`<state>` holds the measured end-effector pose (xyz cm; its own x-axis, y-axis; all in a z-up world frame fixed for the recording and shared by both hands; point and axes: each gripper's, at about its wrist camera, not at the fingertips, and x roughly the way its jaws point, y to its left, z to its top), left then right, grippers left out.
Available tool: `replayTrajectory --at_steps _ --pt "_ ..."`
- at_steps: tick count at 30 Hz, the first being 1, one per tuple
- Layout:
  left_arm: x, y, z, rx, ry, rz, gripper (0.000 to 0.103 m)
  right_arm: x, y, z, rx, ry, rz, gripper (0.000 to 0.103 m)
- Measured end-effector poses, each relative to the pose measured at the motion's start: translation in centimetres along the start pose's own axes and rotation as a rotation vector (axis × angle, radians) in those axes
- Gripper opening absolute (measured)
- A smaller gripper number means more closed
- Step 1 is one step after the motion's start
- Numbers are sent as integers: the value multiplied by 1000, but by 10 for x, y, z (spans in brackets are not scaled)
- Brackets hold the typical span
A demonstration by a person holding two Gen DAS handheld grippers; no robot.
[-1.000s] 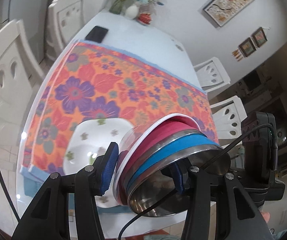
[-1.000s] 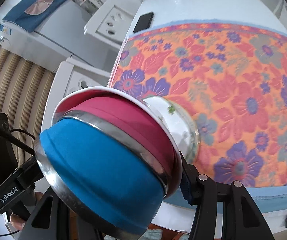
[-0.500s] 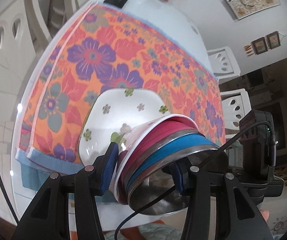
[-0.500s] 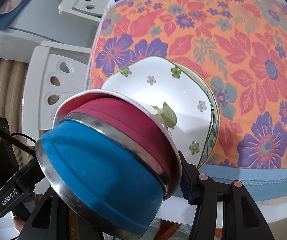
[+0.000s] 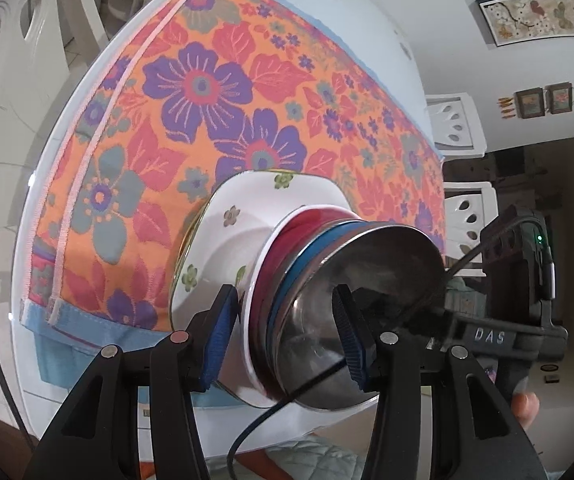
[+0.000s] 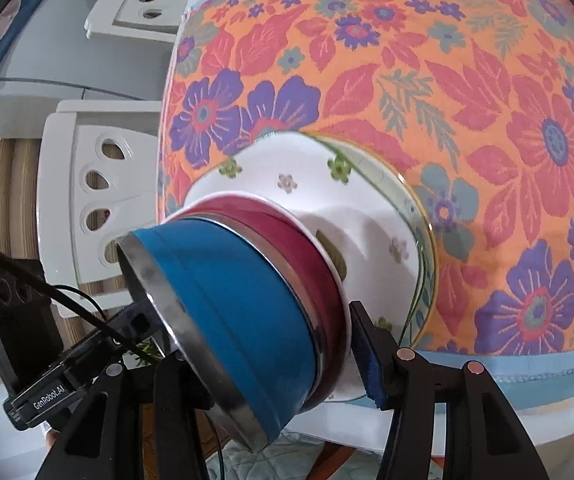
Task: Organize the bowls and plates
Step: 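Lower the nested bowls onto the white plate stack with both grippers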
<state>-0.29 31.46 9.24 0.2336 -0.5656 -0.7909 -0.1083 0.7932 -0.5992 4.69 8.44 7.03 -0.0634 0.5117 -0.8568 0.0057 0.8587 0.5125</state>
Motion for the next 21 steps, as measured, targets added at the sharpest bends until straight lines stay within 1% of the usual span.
replayTrajectory --at_steps 5,9,13,16,21 --pt "-6 2 -1 6 -6 -17 45 -10 -1 -4 -44 -35 36 53" --pt "-9 0 -3 18 -9 -11 45 -12 -7 -7 -51 -68 74 53" --pt "-7 -3 -2 30 -5 4 45 -2 -24 2 6 -59 156 53" --pt "-6 -6 -3 39 -5 18 45 7 -35 7 50 -40 200 53" --pt "-6 -7 -4 42 -6 28 46 23 -51 4 121 -1 290 53"
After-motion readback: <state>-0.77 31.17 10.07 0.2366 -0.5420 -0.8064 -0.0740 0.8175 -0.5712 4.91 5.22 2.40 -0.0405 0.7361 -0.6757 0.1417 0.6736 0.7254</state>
